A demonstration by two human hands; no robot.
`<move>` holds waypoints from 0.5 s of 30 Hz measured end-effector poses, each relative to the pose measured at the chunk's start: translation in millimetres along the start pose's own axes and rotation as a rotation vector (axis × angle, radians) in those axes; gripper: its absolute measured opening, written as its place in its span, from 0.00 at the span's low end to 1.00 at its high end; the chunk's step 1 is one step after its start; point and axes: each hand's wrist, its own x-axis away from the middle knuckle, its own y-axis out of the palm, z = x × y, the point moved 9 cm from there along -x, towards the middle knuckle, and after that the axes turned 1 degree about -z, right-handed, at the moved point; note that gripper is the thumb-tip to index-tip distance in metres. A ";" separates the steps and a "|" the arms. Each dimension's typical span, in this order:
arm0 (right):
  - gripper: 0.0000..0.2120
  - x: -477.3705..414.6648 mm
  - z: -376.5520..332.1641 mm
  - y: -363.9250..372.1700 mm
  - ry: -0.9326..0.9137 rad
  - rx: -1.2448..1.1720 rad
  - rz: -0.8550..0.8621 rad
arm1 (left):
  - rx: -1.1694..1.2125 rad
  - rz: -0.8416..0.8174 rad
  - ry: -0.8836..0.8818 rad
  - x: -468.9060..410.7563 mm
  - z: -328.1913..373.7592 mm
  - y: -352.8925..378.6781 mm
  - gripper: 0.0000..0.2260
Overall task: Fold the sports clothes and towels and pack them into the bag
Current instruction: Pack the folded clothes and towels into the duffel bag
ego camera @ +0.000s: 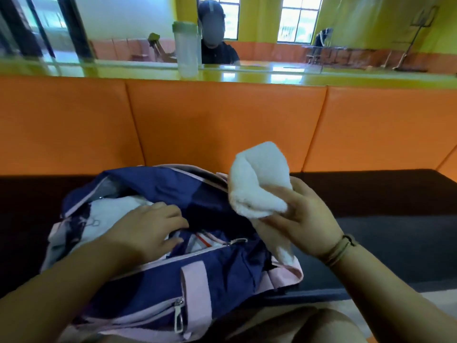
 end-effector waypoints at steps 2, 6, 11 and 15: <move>0.23 -7.2 -26.8 16.5 -0.144 0.143 -0.057 | -0.080 0.037 0.001 3.9 -22.5 -11.3 0.14; 0.24 -11.9 -60.9 48.4 -0.306 0.340 -0.233 | -0.275 0.108 -0.018 -5.4 -56.4 -30.4 0.14; 0.21 -6.6 -86.9 77.8 -0.486 0.471 -0.302 | -0.415 -0.011 0.145 -26.5 -53.9 -13.4 0.16; 0.20 -2.8 -102.4 98.8 -0.622 0.458 -0.344 | -0.354 -0.019 0.186 -46.4 -54.1 -19.8 0.07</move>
